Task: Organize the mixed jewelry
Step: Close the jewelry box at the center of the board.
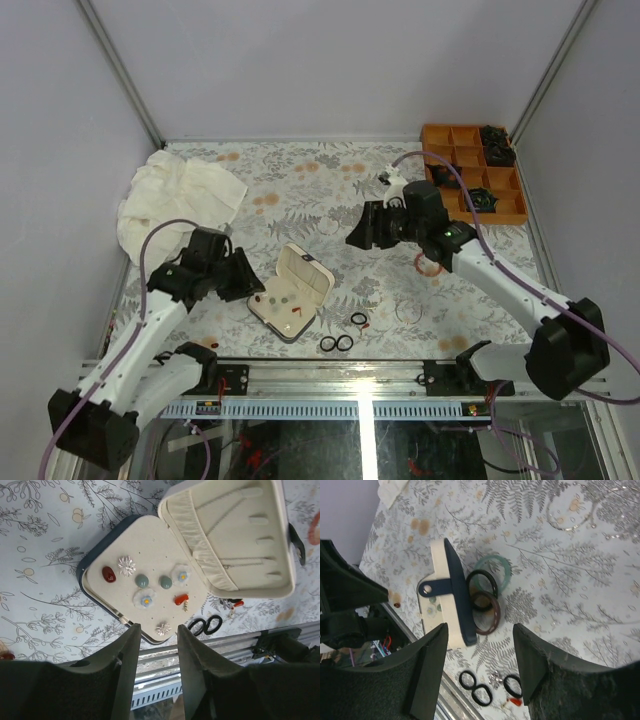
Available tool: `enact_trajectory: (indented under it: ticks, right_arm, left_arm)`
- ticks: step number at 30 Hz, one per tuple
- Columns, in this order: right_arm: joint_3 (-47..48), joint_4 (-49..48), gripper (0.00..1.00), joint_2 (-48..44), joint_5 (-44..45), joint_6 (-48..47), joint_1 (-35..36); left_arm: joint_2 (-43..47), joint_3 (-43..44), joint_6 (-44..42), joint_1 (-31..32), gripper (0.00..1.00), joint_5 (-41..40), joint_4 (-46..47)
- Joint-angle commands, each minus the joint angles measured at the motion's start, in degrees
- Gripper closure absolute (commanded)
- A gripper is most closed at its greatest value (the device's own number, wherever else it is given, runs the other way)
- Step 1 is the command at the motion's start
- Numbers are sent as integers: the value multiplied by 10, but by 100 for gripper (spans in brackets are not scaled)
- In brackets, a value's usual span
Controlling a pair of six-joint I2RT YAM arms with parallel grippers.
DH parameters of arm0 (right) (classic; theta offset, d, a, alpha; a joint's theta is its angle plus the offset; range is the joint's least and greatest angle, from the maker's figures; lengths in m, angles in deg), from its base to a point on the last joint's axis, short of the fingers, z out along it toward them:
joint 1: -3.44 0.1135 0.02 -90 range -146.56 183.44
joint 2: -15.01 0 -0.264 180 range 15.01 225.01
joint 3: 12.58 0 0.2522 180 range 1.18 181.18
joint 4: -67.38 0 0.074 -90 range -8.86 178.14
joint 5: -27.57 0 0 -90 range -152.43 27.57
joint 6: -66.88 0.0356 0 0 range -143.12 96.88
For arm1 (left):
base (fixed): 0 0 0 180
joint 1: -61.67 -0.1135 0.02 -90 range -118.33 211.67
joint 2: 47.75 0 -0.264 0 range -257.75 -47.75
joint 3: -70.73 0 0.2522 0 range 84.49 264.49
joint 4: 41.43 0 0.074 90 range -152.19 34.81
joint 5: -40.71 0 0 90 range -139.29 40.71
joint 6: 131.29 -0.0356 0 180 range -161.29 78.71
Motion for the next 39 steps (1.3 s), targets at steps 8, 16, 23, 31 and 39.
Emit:
enact_trajectory:
  ticks: [8, 16, 23, 31, 39]
  right_arm:
    - [115, -68, 40, 161, -32, 48, 37]
    - [130, -100, 40, 243, -69, 84, 60]
    - [111, -145, 40, 253, -100, 125, 87]
    - [84, -178, 40, 238, -110, 149, 108]
    - [65, -199, 40, 212, -111, 164, 126]
  left_arm:
    - [202, -60, 92, 2, 65, 64, 0]
    - [277, -31, 103, 3, 65, 62, -57]
    - [294, -7, 100, 3, 64, 58, -79]
    - [293, -7, 98, 3, 64, 61, -75]
    - [300, -9, 100, 3, 64, 60, -76]
